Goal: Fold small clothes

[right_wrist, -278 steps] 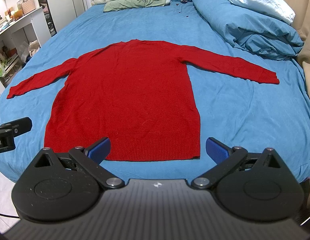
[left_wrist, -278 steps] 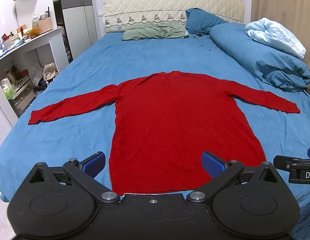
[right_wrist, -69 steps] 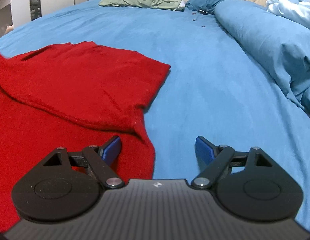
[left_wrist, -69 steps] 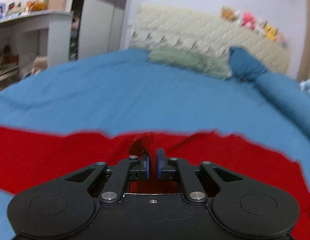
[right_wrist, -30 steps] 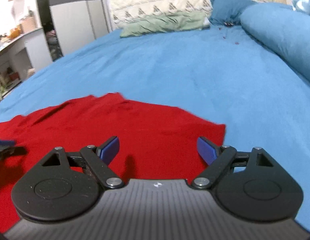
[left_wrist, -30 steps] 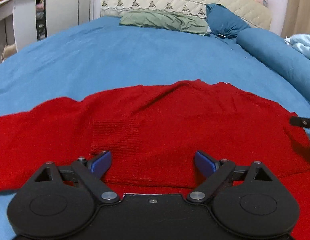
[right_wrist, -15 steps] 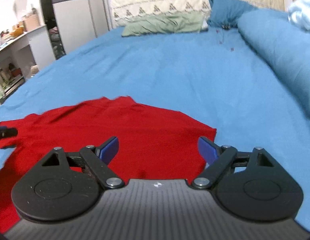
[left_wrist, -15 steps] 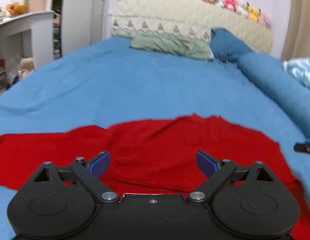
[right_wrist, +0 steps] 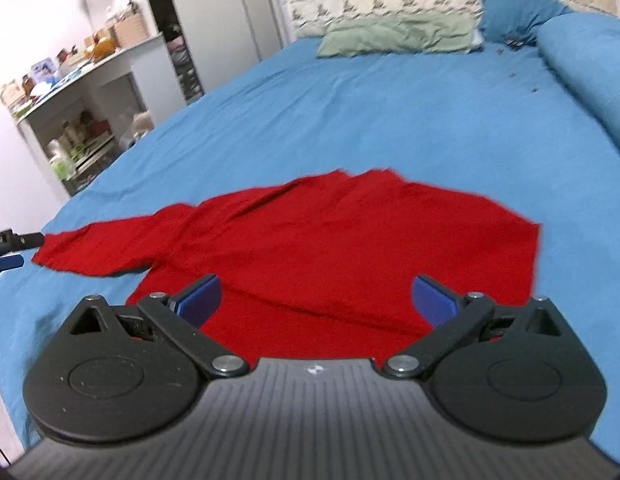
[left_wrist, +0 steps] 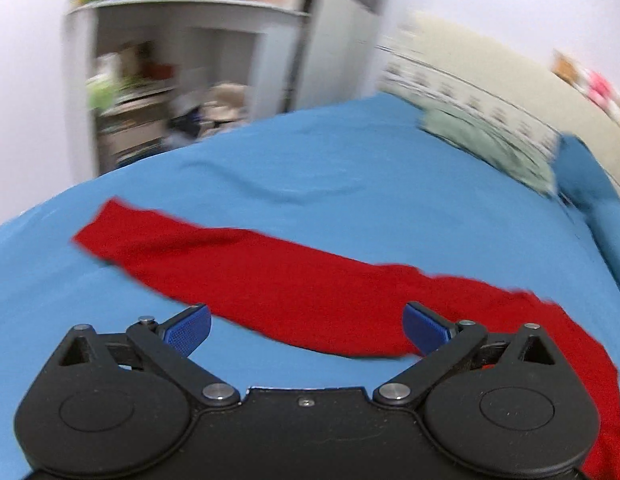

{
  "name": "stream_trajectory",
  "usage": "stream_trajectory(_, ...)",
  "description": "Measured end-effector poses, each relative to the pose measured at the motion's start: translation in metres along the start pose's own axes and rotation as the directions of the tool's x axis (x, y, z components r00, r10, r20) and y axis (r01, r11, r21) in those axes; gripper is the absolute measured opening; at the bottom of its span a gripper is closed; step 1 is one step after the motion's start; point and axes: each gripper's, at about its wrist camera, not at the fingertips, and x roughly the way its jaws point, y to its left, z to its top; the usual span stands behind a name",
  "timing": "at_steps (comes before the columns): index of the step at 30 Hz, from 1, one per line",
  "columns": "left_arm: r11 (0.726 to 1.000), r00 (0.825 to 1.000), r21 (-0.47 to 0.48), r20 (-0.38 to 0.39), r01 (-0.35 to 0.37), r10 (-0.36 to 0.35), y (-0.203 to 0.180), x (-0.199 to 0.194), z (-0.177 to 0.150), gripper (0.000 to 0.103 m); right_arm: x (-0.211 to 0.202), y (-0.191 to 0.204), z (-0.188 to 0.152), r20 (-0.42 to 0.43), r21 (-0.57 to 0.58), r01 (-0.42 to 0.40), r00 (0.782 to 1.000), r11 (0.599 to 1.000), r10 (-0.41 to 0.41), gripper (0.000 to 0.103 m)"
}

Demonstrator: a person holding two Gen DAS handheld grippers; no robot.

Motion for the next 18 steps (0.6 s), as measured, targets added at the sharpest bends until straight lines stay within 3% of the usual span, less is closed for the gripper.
stream_trajectory(5,0.981,0.994,-0.16,0.004,-0.106,0.108,0.071,0.028,0.004,0.099,0.034,0.025,-0.01,-0.049,-0.023,-0.038,0.998,0.999,0.036,0.103)
stream_trajectory(9,0.955,0.99,-0.262,-0.029,-0.14,0.137,0.114,0.06,0.006,0.082,0.057,0.032,-0.016,-0.071,-0.014,-0.059,0.996,0.998,0.058,0.103)
stream_trajectory(16,0.943,0.984,-0.285,0.006,-0.17,0.179,0.135,0.092,0.015,0.064,0.08,0.037,-0.023,-0.101,-0.024,-0.053,0.994,0.998,0.05,0.103)
stream_trajectory(18,0.943,0.98,-0.276,0.009,-0.189,0.199,0.136,0.1,0.021,0.048,0.083,0.038,-0.025,-0.105,-0.025,-0.046,0.993,0.999,0.043,0.103)
